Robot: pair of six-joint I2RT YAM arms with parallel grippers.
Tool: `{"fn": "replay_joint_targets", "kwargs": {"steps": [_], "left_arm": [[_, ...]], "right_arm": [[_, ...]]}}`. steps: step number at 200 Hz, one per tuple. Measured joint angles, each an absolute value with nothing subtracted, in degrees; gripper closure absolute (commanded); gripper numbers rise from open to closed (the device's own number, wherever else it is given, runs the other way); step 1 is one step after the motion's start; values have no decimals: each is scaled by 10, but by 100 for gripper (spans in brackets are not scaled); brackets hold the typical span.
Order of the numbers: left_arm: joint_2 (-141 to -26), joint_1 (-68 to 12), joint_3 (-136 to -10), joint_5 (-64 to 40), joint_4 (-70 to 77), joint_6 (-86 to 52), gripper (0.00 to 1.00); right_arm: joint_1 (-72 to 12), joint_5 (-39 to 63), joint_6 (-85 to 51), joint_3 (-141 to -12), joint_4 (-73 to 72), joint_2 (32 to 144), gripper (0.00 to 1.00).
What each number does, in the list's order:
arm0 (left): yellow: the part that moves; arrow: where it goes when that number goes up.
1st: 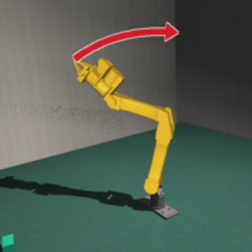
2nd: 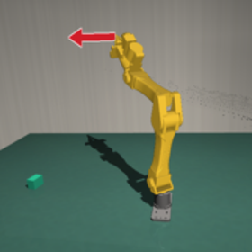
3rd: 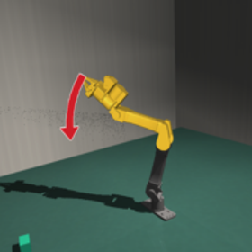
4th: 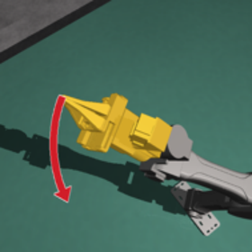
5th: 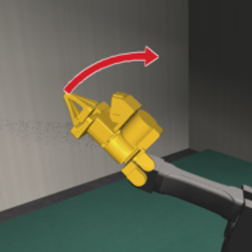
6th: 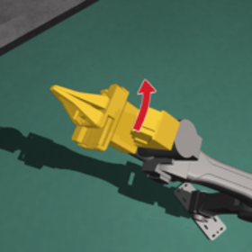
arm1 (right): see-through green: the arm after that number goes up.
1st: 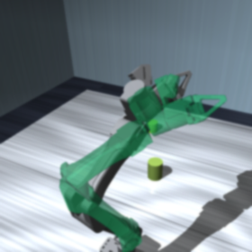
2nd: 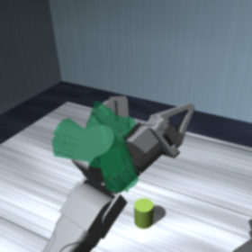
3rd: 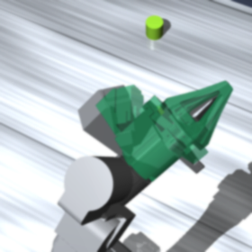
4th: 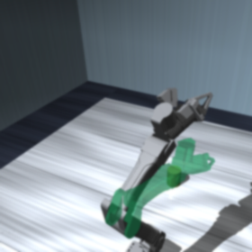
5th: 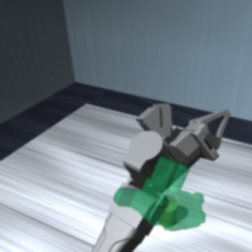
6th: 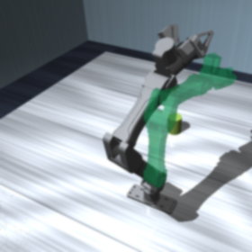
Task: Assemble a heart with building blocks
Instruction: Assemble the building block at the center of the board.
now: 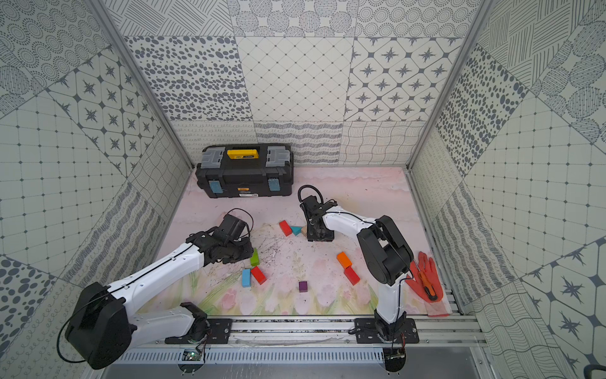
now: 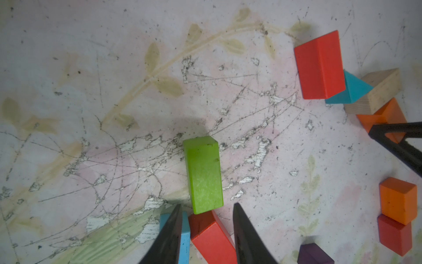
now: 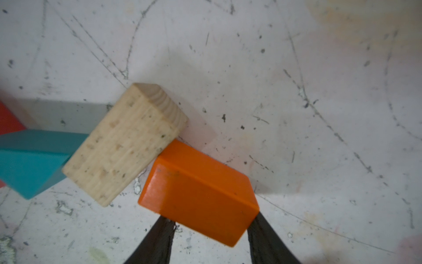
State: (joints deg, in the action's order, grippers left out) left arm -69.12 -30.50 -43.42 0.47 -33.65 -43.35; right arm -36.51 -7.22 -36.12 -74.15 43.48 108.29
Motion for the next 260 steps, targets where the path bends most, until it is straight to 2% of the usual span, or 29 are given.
{"fn": "replay_joint_targets", "kwargs": {"steps": [34,181,208,225,260], "left_arm": [[-690,-304,-433,4,-336,-434,62],[-689,-304,-433,4,-336,-433,61],[-689,-304,-433,4,-336,-433,61],[-689,-304,-433,4,-336,-433,61],[-691,-304,-435,4,-337,-433,61]], "right_arm": [[-365,-79,-374,-741,435,1085,43],[-356,-89,-382,-752,440,1088,42],[-356,-93,-375,-743,444,1077,37],[-356,-94,-366,-741,446,1061,37],[-340,-96,-346,-766,459,1039,46]]}}
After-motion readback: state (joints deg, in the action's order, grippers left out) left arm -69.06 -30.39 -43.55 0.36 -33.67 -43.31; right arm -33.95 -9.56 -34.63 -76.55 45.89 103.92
